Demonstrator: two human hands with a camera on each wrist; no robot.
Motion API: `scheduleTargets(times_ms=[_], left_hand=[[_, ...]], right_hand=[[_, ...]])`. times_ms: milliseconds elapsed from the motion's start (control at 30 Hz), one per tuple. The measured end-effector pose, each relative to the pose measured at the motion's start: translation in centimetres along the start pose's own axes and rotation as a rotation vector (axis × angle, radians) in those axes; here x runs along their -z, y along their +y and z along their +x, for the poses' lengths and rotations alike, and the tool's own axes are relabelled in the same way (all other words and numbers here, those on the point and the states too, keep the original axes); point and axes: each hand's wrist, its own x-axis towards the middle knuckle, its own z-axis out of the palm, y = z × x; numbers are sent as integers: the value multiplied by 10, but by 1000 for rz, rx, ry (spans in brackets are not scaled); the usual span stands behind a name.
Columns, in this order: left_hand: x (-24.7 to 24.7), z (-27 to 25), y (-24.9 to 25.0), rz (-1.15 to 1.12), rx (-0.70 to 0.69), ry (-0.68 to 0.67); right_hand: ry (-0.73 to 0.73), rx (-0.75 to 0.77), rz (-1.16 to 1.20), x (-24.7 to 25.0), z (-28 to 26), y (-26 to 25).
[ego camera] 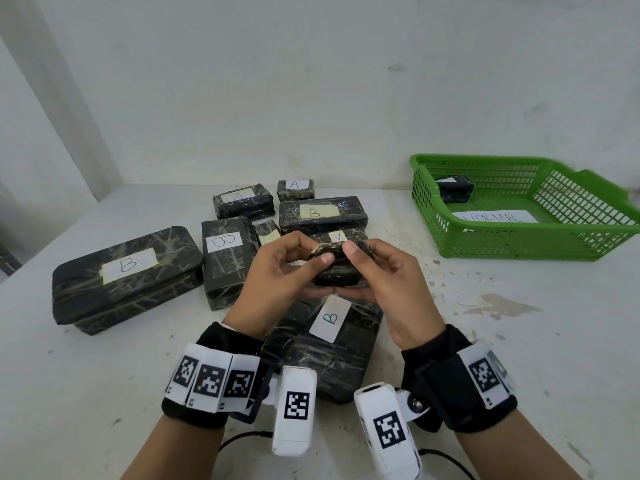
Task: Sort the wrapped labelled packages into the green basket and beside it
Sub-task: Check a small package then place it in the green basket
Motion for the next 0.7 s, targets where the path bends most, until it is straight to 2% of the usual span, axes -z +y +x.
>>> scheduleTargets(times_ms=[267,433,567,700], left_hand=[[3,0,2,-10,7,16],[2,1,0,-14,7,53],[1,1,-1,-33,27,41],[4,2,-1,-32,5,84]], right_hand=[[-18,-22,13,-1,0,0],[-93,-42,6,0,0,-1],[-83,-28,-22,1,1,0],[-67,-33,2,1,3,-1]])
